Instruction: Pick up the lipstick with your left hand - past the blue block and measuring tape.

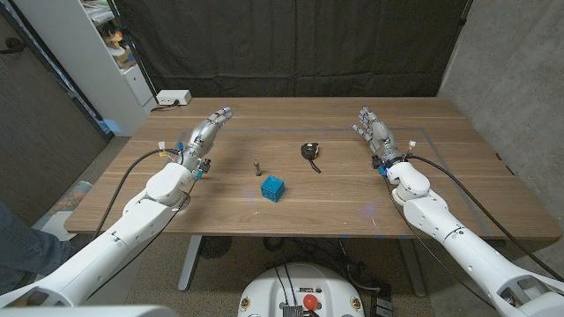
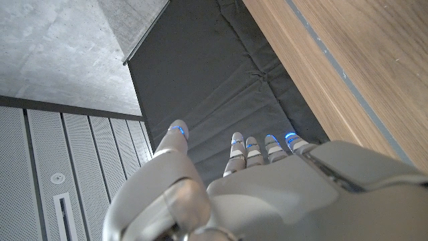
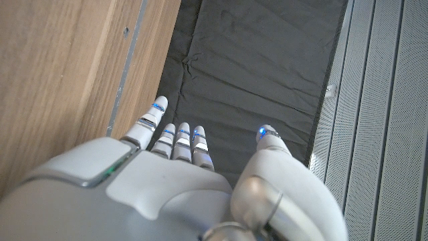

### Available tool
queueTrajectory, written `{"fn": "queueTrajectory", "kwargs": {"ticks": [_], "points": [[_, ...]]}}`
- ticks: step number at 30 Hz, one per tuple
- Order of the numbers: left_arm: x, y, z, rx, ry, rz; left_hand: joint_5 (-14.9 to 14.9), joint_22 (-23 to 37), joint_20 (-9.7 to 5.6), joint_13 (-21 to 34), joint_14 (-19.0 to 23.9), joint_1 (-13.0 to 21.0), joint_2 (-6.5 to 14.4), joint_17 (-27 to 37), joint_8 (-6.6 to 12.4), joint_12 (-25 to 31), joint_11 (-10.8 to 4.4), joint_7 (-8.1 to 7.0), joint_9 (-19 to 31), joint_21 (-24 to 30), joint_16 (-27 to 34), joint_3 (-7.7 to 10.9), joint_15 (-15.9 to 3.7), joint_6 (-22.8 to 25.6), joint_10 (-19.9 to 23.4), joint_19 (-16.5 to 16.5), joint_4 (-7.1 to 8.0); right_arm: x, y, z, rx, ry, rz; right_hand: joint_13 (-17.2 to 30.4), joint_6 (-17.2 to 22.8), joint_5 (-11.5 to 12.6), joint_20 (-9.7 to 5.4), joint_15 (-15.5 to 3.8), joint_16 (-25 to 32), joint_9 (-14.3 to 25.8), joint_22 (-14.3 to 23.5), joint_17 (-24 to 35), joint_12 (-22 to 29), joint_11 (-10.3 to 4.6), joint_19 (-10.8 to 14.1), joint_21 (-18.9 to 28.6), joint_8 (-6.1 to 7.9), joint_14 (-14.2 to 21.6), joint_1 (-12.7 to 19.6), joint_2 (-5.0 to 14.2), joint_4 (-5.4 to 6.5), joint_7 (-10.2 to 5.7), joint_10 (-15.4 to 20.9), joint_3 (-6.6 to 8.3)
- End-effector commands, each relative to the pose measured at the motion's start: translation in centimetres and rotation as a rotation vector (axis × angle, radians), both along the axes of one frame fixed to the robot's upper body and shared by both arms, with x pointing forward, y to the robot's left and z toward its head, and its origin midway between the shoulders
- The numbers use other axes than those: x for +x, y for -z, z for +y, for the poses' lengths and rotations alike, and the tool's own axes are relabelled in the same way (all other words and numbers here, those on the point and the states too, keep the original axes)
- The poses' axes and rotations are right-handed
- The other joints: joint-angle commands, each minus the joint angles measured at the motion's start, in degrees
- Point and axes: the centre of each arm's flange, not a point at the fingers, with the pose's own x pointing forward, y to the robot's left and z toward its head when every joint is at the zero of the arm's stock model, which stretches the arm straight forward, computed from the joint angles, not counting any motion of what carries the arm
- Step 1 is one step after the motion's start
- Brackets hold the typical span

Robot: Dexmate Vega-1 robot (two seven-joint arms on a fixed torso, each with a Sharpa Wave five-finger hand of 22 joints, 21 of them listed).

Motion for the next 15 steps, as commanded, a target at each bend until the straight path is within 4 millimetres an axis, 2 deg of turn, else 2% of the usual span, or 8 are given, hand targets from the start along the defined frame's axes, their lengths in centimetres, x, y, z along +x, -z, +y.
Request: {"fn": "queueTrajectory", "kwargs": {"ticks": [1,15], "points": [[-0.76,0.27,-0.19,0.068,-0.044,0.013,0.3,0.2,0.05,0.3,-0.5,1.5,0.0,0.3,0.55,-0.2,0.31,0.02,0.3,-0.3,-0.2,0.3,0.29,0.9,-0.7,-1.8,-0.38,-0.03,0.37,-0.03,0.006,-0.002,0.002,0.2,0.4,-0.2,0.25,0.32,0.3,0.3,0.2,0.0,0.3,0.07,0.3,0.0,0.18,0.1,0.4,0.33,-0.33,-0.24,0.3,0.23],[-1.68,1.08,-0.72,0.106,-0.048,0.022,0.4,0.2,0.64,0.3,-1.2,4.2,-0.3,0.3,0.55,-0.5,0.66,-0.03,0.4,-0.4,-0.3,1.1,0.84,1.2,-1.7,-2.4,-0.56,-0.1,0.22,0.22,0.001,-0.009,-0.006,0.2,0.4,-0.2,0.27,0.41,0.3,0.3,0.2,0.0,0.3,0.02,0.3,0.0,0.16,0.0,0.4,0.36,-0.42,-0.24,0.3,0.21]]}}
